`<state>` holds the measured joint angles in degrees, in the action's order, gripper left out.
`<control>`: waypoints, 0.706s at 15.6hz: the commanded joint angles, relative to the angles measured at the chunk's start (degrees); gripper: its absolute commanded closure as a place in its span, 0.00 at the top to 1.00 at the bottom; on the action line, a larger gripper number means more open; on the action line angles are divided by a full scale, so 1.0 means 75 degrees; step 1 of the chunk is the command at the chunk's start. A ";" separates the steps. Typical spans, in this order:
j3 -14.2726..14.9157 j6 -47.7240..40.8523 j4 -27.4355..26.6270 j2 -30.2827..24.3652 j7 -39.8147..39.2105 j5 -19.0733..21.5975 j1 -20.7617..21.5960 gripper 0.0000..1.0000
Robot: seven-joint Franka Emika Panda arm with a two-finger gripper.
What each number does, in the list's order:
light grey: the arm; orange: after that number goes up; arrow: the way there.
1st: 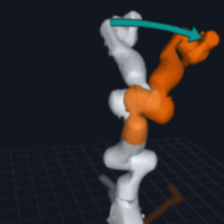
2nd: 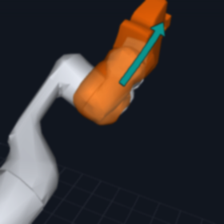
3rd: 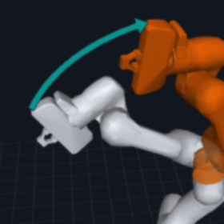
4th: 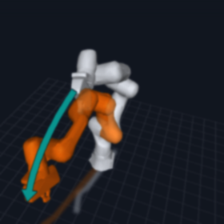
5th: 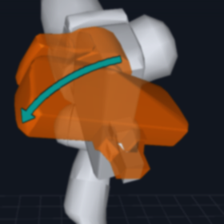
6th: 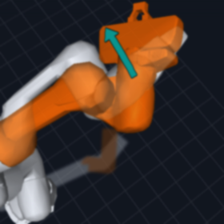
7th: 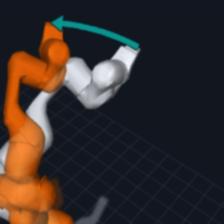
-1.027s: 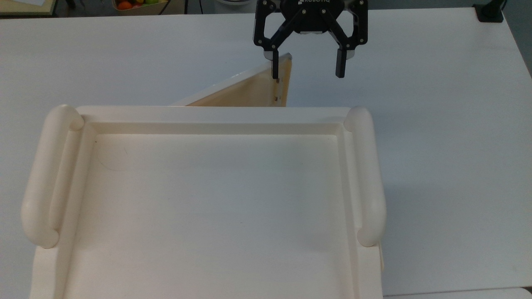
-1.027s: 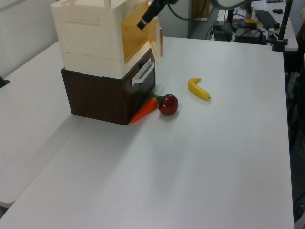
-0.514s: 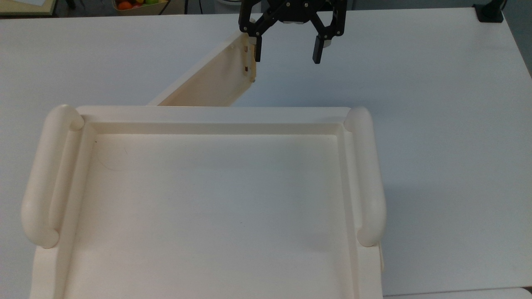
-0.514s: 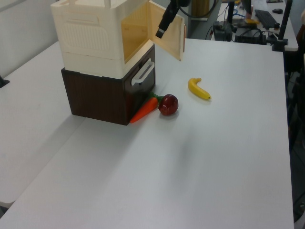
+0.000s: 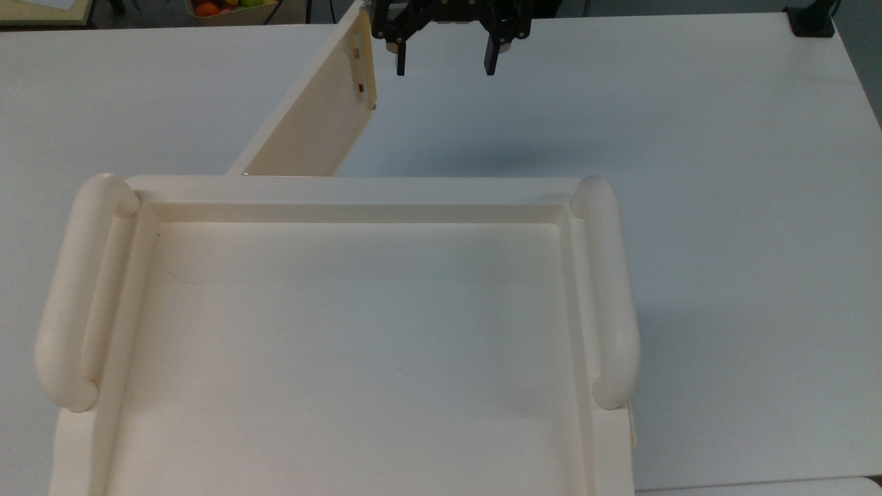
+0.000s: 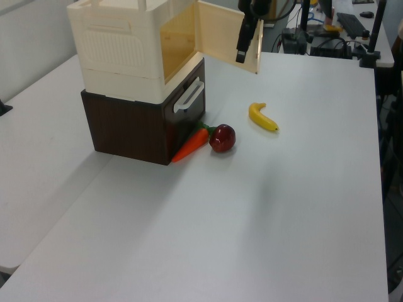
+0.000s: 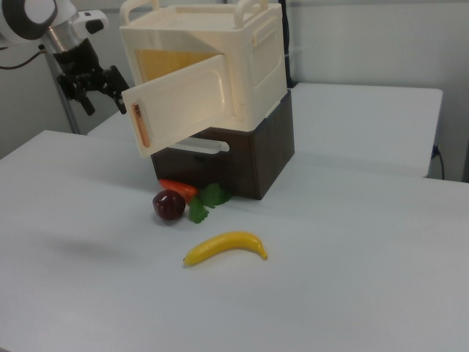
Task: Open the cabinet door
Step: 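Keep swinging the door open around its hinge with the gripper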
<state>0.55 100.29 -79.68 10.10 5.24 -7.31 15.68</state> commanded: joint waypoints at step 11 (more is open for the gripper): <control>0.0079 -0.0516 -0.1024 -0.0210 -0.0312 0.0635 -0.1047 1.00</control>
<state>0.70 96.51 -84.04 9.97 4.51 -3.73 8.67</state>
